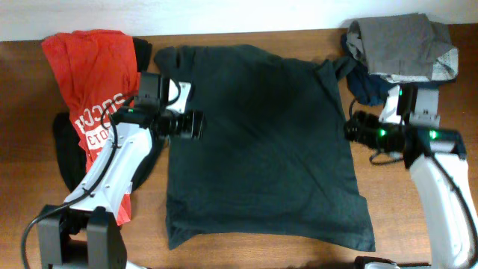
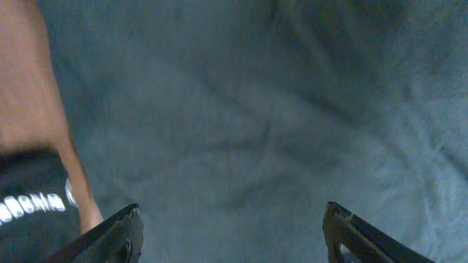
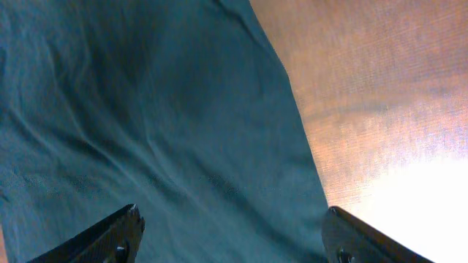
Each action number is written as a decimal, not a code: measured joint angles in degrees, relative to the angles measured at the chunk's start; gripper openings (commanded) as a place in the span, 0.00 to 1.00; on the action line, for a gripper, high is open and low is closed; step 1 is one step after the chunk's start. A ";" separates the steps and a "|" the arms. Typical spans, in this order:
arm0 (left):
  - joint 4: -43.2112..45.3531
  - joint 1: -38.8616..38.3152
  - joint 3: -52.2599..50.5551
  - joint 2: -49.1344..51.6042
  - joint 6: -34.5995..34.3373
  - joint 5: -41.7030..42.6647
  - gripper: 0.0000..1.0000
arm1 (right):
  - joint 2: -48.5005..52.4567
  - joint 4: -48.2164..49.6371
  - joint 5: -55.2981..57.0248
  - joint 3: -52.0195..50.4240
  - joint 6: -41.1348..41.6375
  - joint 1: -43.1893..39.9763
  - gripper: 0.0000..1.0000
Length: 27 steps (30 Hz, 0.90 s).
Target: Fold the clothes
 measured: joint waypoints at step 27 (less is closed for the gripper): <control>0.42 -2.58 9.68 -0.02 5.09 -1.81 0.79 | 47.34 35.47 8.35 27.06 6.58 2.38 0.59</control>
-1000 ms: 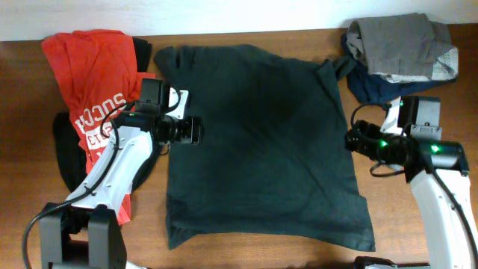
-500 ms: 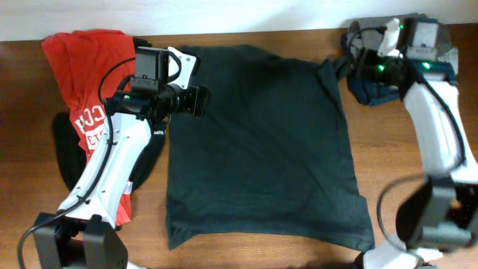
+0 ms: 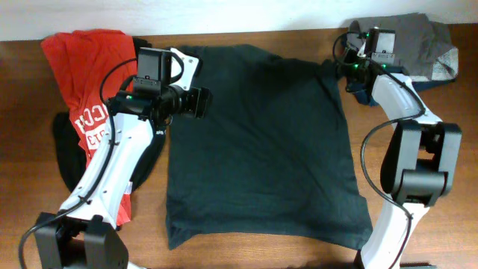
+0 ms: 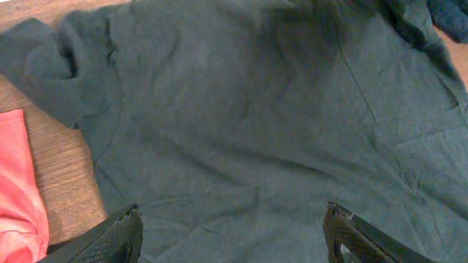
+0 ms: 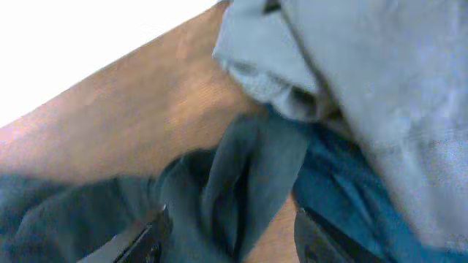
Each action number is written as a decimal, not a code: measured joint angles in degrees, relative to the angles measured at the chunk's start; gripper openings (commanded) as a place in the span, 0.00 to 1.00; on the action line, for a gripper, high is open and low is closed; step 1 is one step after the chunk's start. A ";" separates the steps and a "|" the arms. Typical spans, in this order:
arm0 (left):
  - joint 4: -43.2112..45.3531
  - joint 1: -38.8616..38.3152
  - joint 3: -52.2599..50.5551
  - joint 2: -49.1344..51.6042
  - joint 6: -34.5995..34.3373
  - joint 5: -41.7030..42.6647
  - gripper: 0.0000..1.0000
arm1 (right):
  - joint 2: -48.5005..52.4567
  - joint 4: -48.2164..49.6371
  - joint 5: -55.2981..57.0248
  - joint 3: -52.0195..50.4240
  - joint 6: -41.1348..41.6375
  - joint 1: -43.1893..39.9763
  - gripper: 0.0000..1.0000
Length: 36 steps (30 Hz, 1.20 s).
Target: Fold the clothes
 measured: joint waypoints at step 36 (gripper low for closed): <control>-2.78 -3.74 0.00 0.22 0.17 -9.46 0.79 | 10.21 -15.37 -4.20 29.55 -7.02 1.57 0.04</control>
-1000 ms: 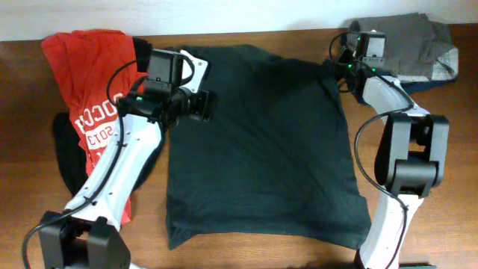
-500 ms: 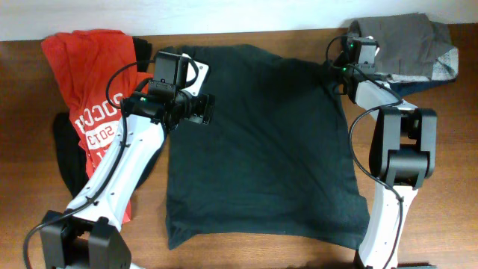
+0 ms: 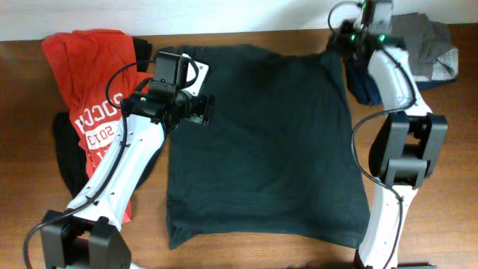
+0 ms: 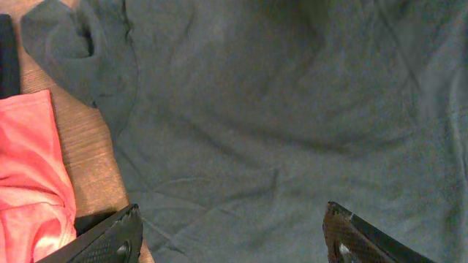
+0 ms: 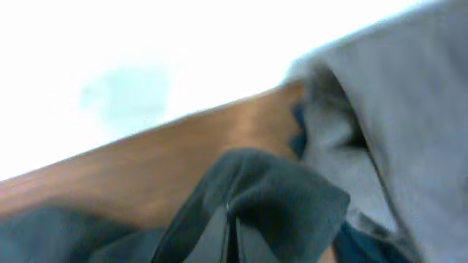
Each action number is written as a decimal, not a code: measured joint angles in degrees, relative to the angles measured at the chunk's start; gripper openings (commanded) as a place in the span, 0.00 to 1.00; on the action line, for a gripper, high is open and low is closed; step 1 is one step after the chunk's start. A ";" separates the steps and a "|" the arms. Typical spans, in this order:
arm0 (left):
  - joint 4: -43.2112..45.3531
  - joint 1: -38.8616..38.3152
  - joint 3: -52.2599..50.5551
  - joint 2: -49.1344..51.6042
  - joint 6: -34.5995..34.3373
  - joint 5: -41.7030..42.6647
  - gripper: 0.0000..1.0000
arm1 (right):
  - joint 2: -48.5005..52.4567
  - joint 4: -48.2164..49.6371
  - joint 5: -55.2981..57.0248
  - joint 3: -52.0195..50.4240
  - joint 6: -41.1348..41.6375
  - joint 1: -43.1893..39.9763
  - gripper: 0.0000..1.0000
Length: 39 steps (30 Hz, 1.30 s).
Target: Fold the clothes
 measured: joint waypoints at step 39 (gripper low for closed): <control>-0.48 0.00 0.00 0.02 0.00 0.02 0.79 | 0.26 -19.56 -5.75 8.00 -17.20 13.62 0.04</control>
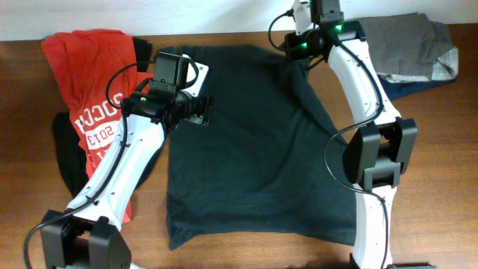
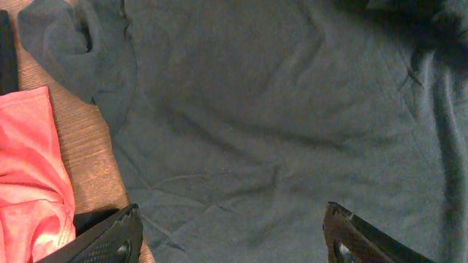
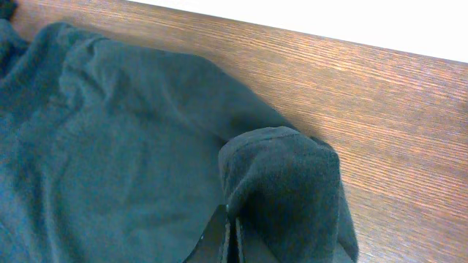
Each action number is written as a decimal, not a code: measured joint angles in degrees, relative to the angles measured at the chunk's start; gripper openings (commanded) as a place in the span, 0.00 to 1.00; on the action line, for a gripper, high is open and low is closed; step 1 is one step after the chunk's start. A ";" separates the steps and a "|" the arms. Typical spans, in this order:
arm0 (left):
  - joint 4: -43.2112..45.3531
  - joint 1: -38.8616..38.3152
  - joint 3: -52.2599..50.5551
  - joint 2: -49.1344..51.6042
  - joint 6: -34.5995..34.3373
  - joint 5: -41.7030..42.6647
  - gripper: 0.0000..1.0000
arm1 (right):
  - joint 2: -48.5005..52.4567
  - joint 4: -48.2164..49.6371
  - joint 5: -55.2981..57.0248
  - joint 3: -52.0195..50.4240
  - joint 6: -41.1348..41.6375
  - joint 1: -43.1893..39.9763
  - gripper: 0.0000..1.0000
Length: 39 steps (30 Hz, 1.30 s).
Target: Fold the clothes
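A dark teal T-shirt (image 1: pixel 254 157) lies spread on the wooden table (image 1: pixel 433 164). My right gripper (image 1: pixel 297 51) is at the shirt's far edge, shut on the right sleeve (image 3: pixel 281 172), which is drawn leftward over the shirt's body. In the right wrist view the closed fingertips (image 3: pixel 230 223) pinch a fold of that sleeve. My left gripper (image 1: pixel 196 112) hovers open above the shirt's upper left part. In the left wrist view its gripper (image 2: pixel 232 241) has nothing between the fingers. The left sleeve (image 2: pixel 69 44) lies bunched beside it.
A red printed shirt (image 1: pixel 89 75) lies at the left over a black garment (image 1: pixel 71 157). A grey garment (image 1: pixel 411 41) on a blue one (image 1: pixel 399 88) is piled at the back right. A white wall runs along the table's far edge.
My right gripper has moved left along the far edge with the sleeve in it, so the sleeve and the shirt's right shoulder now lie over the body. The left arm has stayed put.
Both grippers were open low over the shirt's sides. Then the left hovered near the upper left and the right stood open at the right sleeve by the grey pile. Then the right was shut on that sleeve, and now holds it over the shirt.
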 measured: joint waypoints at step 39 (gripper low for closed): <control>8.48 1.55 0.00 0.00 0.00 0.02 0.79 | -2.38 -38.29 -1.31 -5.31 5.57 1.05 0.78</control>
